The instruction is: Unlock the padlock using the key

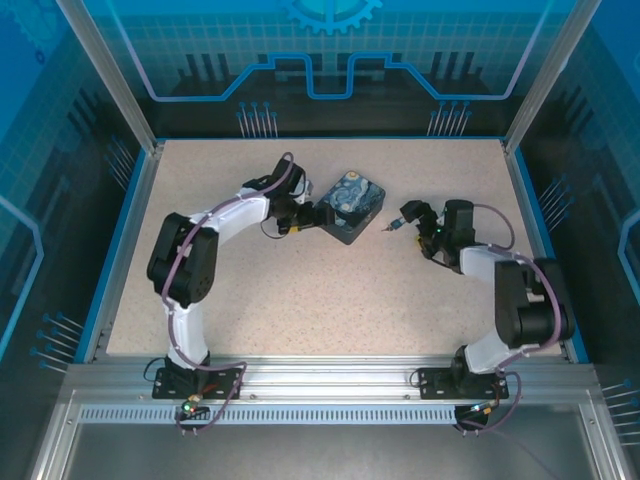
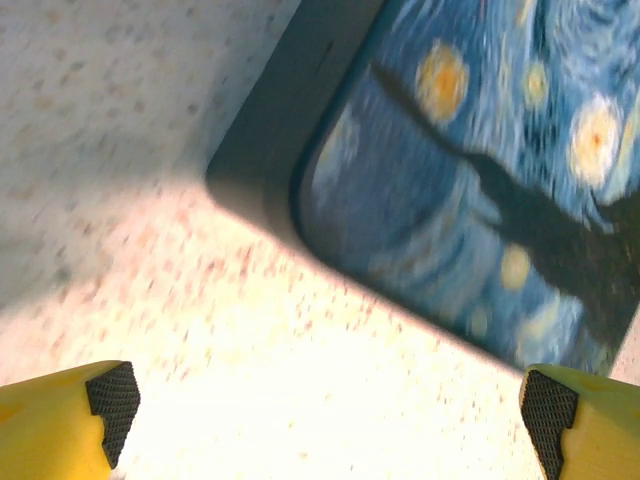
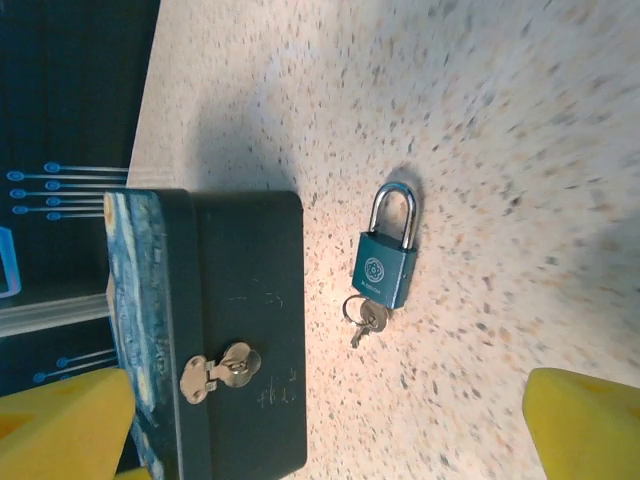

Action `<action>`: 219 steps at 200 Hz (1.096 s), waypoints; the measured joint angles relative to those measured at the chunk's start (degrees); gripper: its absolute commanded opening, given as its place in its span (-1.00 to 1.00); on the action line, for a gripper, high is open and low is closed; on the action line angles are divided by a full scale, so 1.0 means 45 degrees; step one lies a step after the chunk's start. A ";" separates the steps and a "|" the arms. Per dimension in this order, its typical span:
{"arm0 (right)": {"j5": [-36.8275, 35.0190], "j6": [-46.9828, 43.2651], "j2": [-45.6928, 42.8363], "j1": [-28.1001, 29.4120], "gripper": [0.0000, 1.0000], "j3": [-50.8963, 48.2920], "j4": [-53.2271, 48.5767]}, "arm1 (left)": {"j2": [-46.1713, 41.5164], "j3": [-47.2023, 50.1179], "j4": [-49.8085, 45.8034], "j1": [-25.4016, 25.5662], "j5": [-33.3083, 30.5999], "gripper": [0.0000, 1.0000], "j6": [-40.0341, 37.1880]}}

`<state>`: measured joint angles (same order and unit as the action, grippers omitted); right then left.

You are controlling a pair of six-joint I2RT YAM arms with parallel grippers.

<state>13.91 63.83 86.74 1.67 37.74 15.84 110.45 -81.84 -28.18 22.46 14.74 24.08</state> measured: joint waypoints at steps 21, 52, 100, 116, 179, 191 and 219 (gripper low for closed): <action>-0.0801 -0.1127 -0.1603 -0.0262 1.00 0.0427 -0.2239 | -0.1491 0.0481 -0.0136 -0.0277 -0.0330 0.98 0.0000; -0.3089 -0.2856 -0.2560 -0.0291 1.00 0.2059 -0.4935 | -0.4143 0.1282 0.0083 -0.1035 -0.1535 0.98 -0.0053; -0.8636 -0.6853 -0.3075 0.1715 0.99 0.1409 -0.4493 | -0.7626 0.5270 0.2735 -0.2011 -0.4566 0.98 -0.1467; -0.9583 -0.8019 -0.2730 0.1991 1.00 0.0928 -0.3745 | -0.8320 0.6941 0.3857 -0.2093 -0.5576 0.98 -0.2453; -1.0846 -1.0831 -0.1821 0.1423 1.00 -0.0952 -0.0243 | -0.9204 1.0608 0.7664 -0.4376 -0.7043 0.98 -0.4061; -1.0622 -1.1108 -0.1870 0.1253 1.00 -0.1783 0.0607 | -0.9141 1.1268 0.8791 -0.4376 -0.6970 0.98 -0.4070; -0.9578 -1.1973 -0.2132 0.1112 1.00 -0.4362 0.4114 | -0.7975 1.2643 1.1832 -0.4376 -0.6377 0.98 -0.4420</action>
<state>-29.19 9.96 77.14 6.68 18.11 34.35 74.56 -24.95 25.06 2.76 -13.96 4.19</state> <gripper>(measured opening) 0.998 0.989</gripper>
